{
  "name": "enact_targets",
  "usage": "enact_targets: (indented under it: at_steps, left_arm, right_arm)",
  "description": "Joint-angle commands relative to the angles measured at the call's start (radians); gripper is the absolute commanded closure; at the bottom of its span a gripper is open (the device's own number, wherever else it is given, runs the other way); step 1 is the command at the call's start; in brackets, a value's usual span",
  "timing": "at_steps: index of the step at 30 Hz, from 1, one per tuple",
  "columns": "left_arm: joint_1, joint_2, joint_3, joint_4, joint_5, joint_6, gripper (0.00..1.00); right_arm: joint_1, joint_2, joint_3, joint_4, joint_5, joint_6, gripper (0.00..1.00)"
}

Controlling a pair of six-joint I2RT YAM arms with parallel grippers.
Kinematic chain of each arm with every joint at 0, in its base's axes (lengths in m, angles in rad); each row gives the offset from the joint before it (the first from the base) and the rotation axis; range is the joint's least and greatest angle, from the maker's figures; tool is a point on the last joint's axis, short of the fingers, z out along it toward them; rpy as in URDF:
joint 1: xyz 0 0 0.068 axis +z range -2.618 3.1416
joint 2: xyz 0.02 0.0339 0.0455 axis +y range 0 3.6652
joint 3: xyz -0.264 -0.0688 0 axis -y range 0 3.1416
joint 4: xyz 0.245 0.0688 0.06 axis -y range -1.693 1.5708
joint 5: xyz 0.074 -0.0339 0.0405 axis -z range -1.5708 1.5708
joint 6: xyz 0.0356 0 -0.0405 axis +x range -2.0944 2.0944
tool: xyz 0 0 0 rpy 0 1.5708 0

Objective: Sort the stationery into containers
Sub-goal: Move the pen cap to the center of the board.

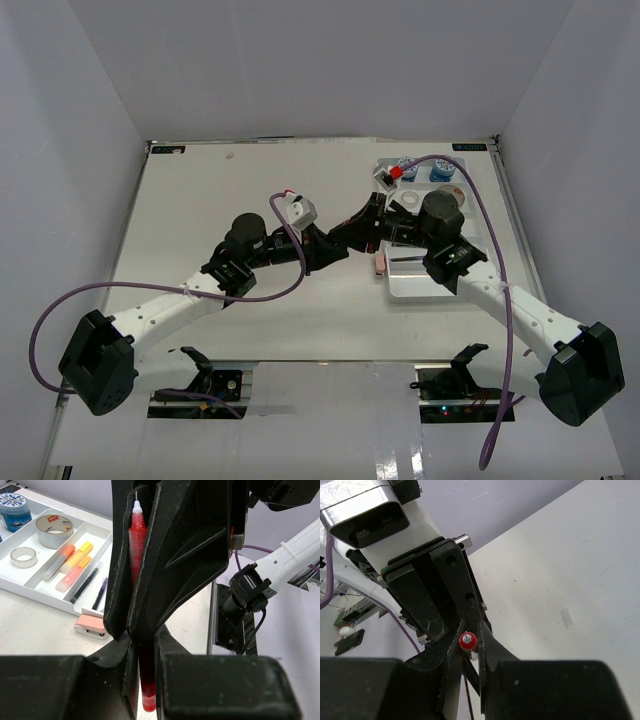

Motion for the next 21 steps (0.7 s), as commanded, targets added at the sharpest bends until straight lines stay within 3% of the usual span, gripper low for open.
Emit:
enact_targets:
  at_steps: [1, 3, 5, 6, 9, 10, 12, 15, 21]
  left_arm:
    - [-0.003, -0.012, 0.028, 0.036, 0.020, 0.015, 1.00]
    - [-0.005, -0.013, 0.022, 0.040, 0.019, 0.012, 1.00]
    - [-0.003, -0.019, 0.010, 0.042, 0.010, 0.007, 1.00]
    - [-0.005, -0.021, 0.005, 0.036, 0.002, 0.004, 1.00]
    - [-0.005, -0.032, -0.010, 0.011, -0.045, 0.003, 1.00]
    - [-0.003, -0.033, -0.014, 0.007, -0.058, 0.001, 1.00]
    - [0.000, -0.035, -0.023, -0.016, -0.098, -0.003, 1.00]
    - [0.009, -0.035, -0.041, -0.032, -0.148, -0.014, 1.00]
    - [0.079, -0.020, -0.041, -0.110, -0.254, -0.086, 1.00]
  right_arm:
    - [-0.004, -0.009, -0.017, 0.032, -0.004, 0.009, 0.77]
    - [-0.002, -0.012, -0.017, 0.020, 0.014, 0.004, 0.69]
    - [-0.002, -0.023, -0.011, -0.009, 0.029, -0.019, 0.50]
    - [-0.005, -0.029, -0.004, -0.023, 0.043, -0.027, 0.34]
    - [-0.013, -0.049, 0.015, -0.087, 0.083, -0.076, 0.10]
    - [-0.016, -0.055, 0.024, -0.098, 0.086, -0.085, 0.07]
    - [-0.034, -0.069, 0.032, -0.141, 0.114, -0.106, 0.02]
    - [-0.070, -0.107, 0.040, -0.182, 0.167, -0.137, 0.10]
    - [-0.142, -0.240, 0.024, -0.252, 0.307, -0.201, 0.10]
